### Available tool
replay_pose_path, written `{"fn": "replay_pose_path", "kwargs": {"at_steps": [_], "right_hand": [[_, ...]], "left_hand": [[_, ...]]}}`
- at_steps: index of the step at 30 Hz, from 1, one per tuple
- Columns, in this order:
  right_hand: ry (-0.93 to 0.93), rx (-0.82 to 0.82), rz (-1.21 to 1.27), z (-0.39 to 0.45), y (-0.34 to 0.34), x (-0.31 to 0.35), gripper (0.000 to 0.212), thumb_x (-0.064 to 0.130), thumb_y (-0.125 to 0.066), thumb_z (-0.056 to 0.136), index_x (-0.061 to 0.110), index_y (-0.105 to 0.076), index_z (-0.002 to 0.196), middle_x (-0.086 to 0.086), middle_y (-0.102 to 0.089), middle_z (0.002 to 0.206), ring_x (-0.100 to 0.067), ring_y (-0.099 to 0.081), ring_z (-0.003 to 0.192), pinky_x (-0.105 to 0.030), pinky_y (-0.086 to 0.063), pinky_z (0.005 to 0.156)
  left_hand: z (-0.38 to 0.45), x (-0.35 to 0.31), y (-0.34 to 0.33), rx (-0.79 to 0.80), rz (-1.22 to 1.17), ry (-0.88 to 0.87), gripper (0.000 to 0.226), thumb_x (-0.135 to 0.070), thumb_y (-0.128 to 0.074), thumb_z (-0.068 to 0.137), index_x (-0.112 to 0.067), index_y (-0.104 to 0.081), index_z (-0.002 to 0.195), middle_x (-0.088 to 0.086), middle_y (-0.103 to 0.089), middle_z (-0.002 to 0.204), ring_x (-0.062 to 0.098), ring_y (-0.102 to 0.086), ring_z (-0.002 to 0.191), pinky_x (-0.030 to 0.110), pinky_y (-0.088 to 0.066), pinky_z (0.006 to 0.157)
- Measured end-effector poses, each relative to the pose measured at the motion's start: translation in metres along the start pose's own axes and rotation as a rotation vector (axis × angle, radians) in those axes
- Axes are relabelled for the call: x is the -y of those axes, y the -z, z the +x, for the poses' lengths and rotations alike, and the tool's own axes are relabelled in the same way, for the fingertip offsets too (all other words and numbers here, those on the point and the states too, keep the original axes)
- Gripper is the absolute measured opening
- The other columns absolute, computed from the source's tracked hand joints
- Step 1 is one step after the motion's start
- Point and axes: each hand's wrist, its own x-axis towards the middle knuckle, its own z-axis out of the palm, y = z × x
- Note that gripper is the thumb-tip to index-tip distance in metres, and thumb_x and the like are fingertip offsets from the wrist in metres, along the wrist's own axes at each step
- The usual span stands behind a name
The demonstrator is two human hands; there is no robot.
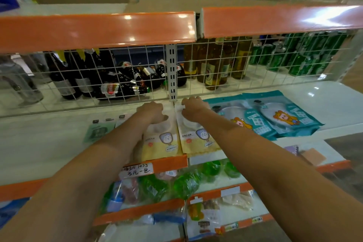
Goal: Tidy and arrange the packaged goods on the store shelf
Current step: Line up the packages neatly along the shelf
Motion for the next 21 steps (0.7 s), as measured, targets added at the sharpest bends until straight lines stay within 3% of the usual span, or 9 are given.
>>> {"fn": "replay_pose_path", "kwargs": {"at_steps": [6, 21], "right_hand": [[0.027, 0.005, -0.022, 0.000, -0.001, 0.060, 0.040, 0.020, -0.046, 0.096, 0.016, -0.045, 0.136, -0.010, -0.046, 0.138, -0.028, -0.044, 0.126, -0.041, -0.039, 0.100], [0.142, 0.024, 0.010, -0.003, -0.019, 0.248, 0.049, 0.023, -0.052, 0.094, 0.016, -0.040, 0.140, -0.007, -0.040, 0.144, -0.026, -0.033, 0.135, -0.041, -0.035, 0.105]], "left_hand": [[-0.021, 0.052, -0.002, -0.061, -0.030, 0.049, 0.054, -0.049, -0.052, 0.092, -0.019, -0.046, 0.136, 0.007, -0.045, 0.142, 0.028, -0.046, 0.127, 0.039, -0.042, 0.102], [-0.087, 0.228, -0.008, -0.140, 0.029, 0.158, 0.055, -0.053, -0.049, 0.091, -0.021, -0.046, 0.136, 0.008, -0.053, 0.131, 0.028, -0.050, 0.118, 0.036, -0.043, 0.094]]}}
